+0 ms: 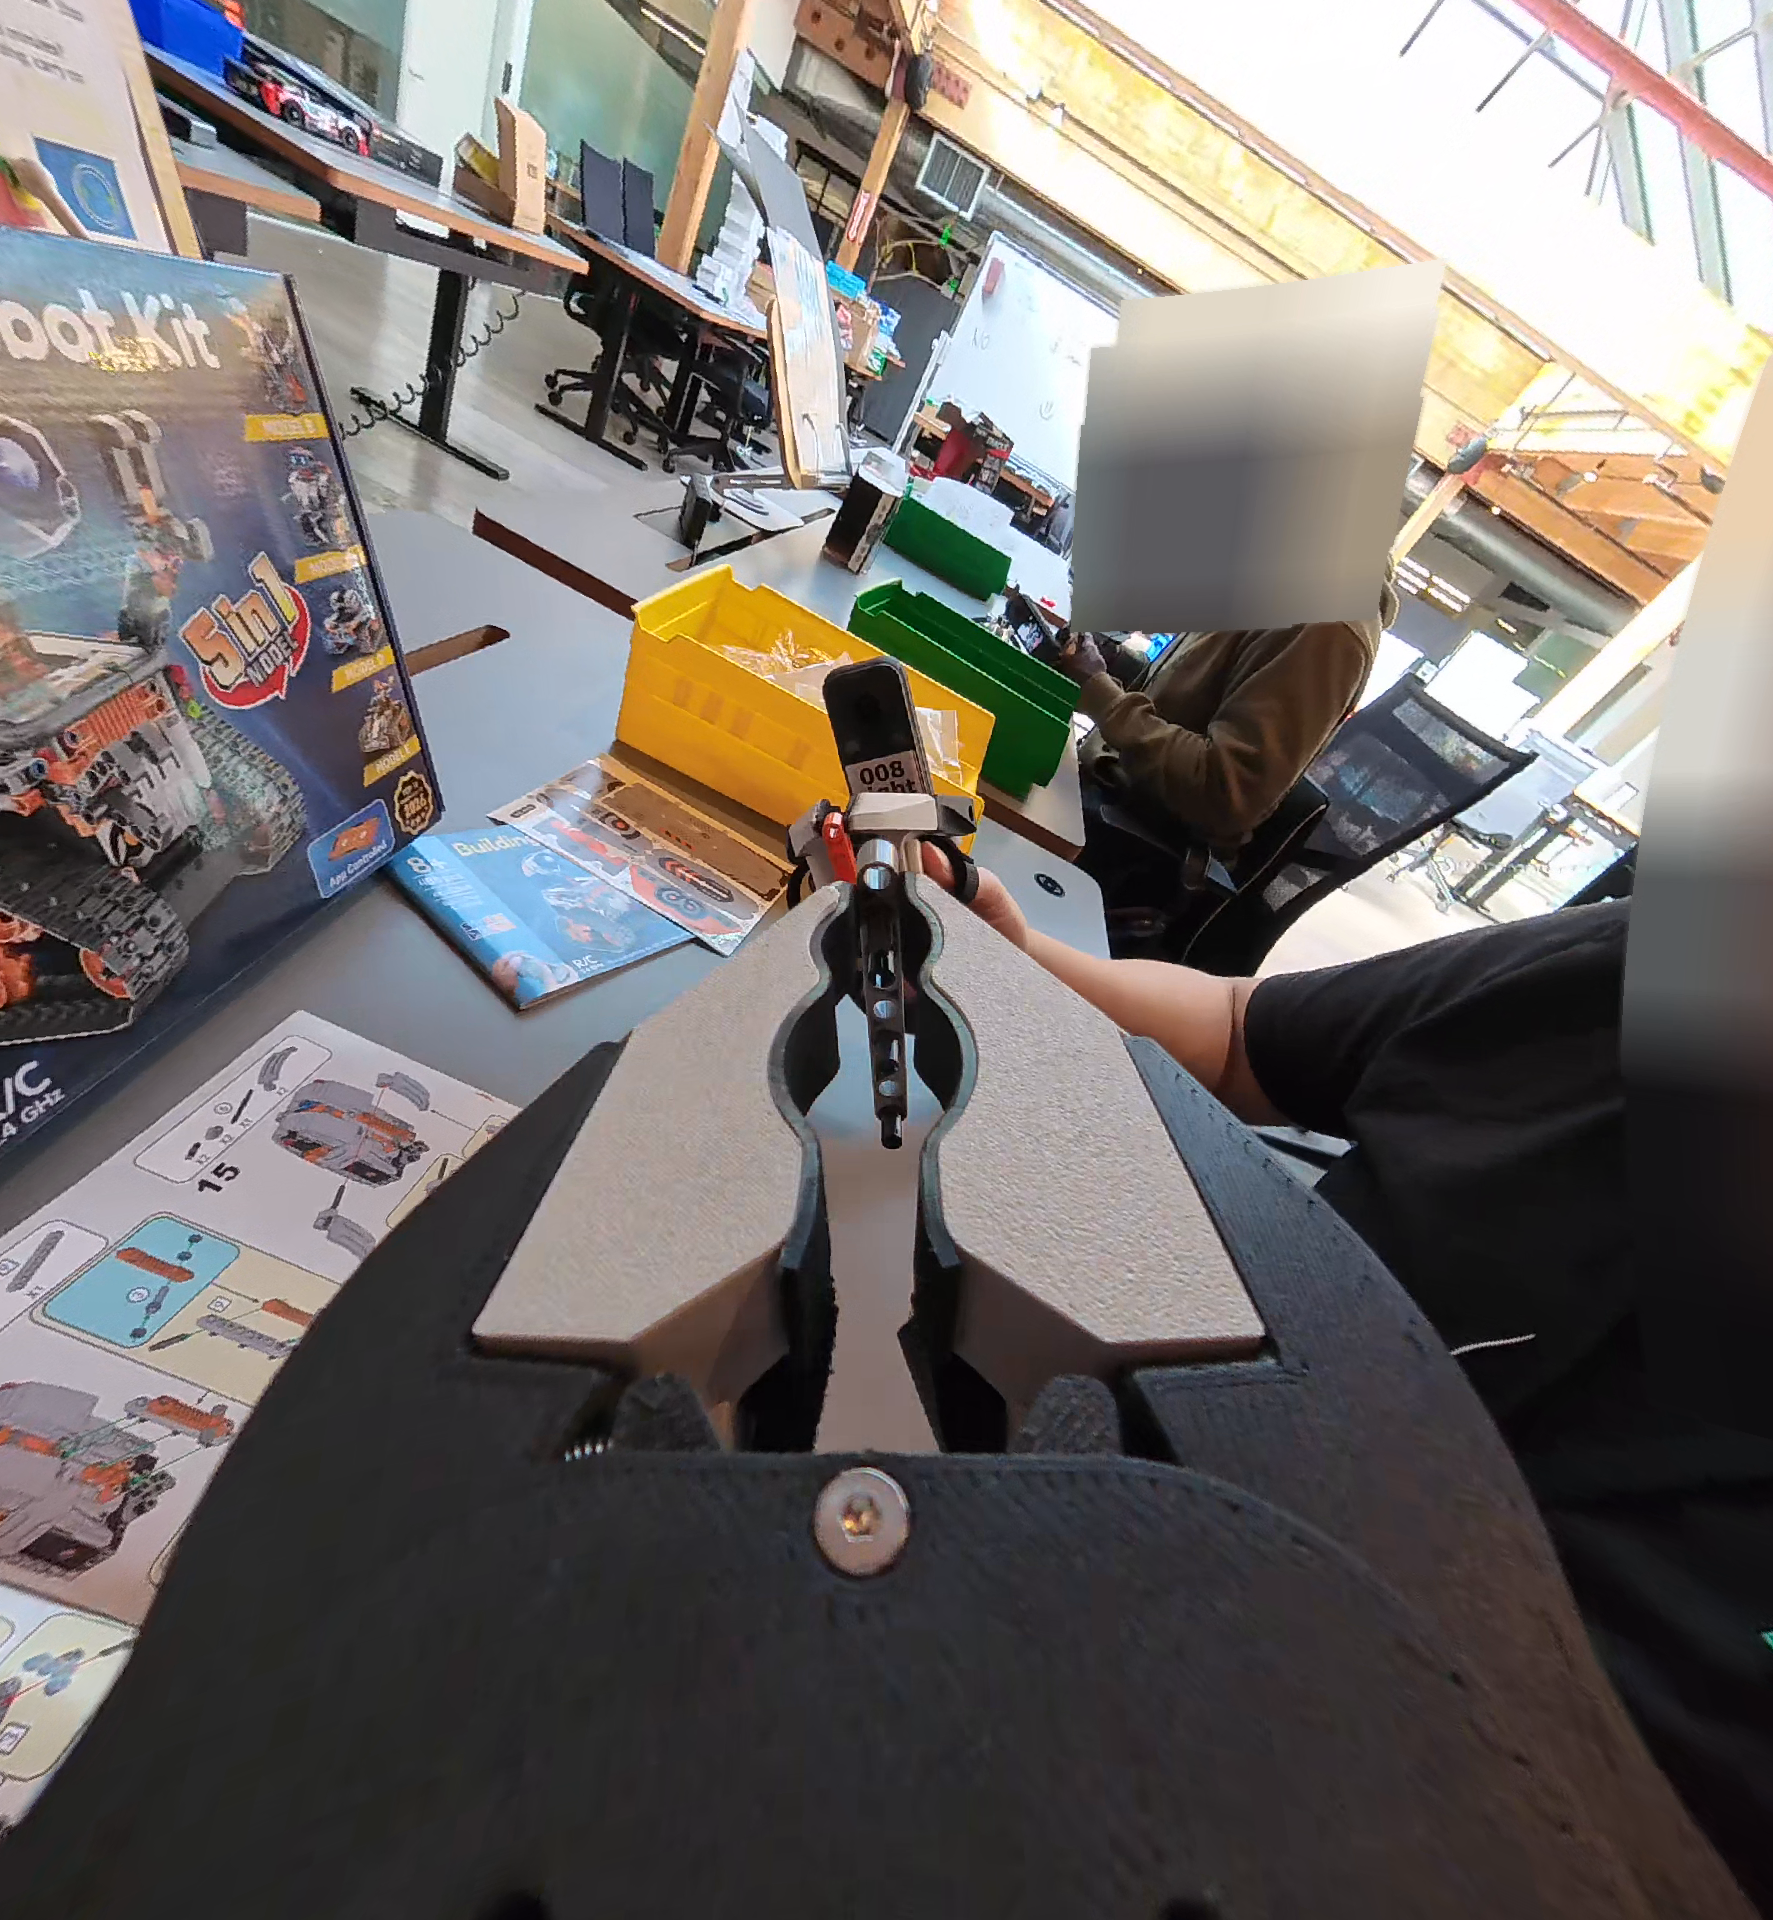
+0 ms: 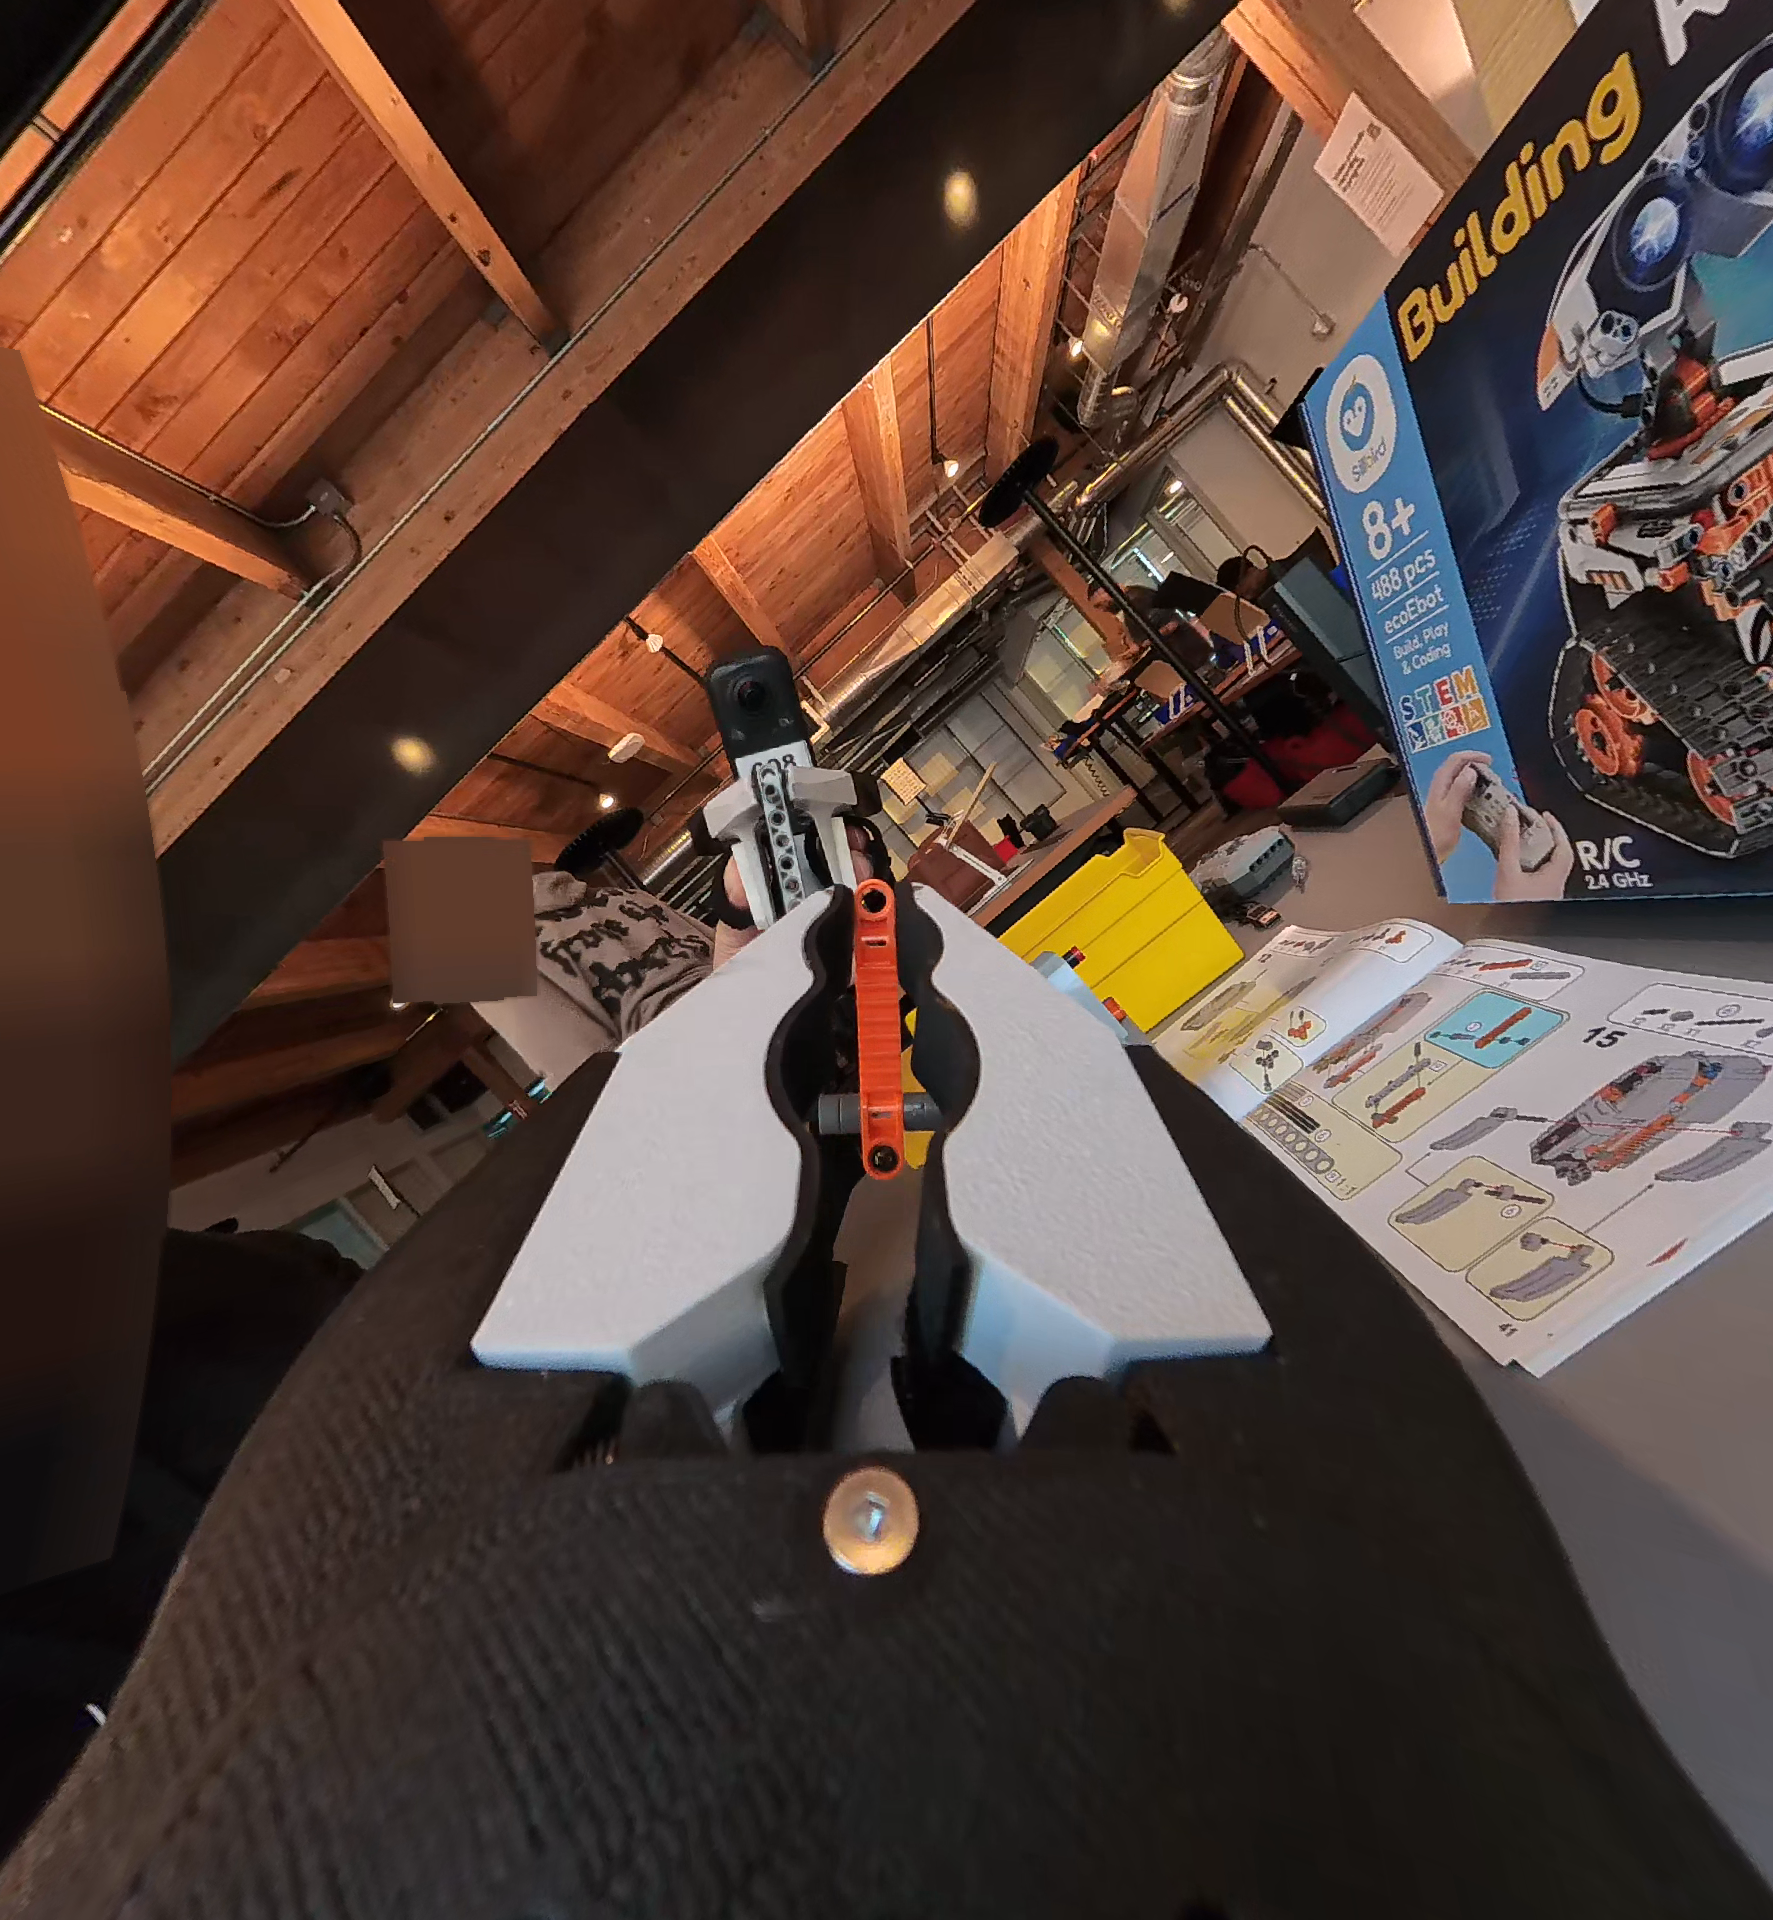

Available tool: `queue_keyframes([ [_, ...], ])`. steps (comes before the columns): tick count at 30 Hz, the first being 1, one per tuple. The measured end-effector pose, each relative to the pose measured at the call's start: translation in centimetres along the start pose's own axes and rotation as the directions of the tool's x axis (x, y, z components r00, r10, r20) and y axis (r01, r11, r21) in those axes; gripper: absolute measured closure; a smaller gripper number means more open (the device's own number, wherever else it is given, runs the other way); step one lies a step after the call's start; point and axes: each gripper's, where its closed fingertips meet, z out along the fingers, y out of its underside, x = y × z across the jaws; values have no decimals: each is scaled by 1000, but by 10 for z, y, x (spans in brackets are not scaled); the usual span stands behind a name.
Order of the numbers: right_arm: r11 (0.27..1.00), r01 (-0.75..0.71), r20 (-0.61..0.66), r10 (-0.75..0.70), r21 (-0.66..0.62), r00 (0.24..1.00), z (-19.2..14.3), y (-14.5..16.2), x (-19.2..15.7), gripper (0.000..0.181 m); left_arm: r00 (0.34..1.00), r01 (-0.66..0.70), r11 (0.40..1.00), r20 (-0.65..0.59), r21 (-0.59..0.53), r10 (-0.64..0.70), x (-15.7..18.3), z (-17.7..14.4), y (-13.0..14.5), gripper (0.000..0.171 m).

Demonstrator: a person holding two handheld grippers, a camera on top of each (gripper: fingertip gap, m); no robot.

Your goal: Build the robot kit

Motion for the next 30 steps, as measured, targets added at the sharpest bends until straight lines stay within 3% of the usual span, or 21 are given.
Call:
queue_keyframes([
  [30,1000,-11,-3,11,-15,1000,-1,2,6,176,999,33,999,-13,-17,-34,-9,4,8,167],
])
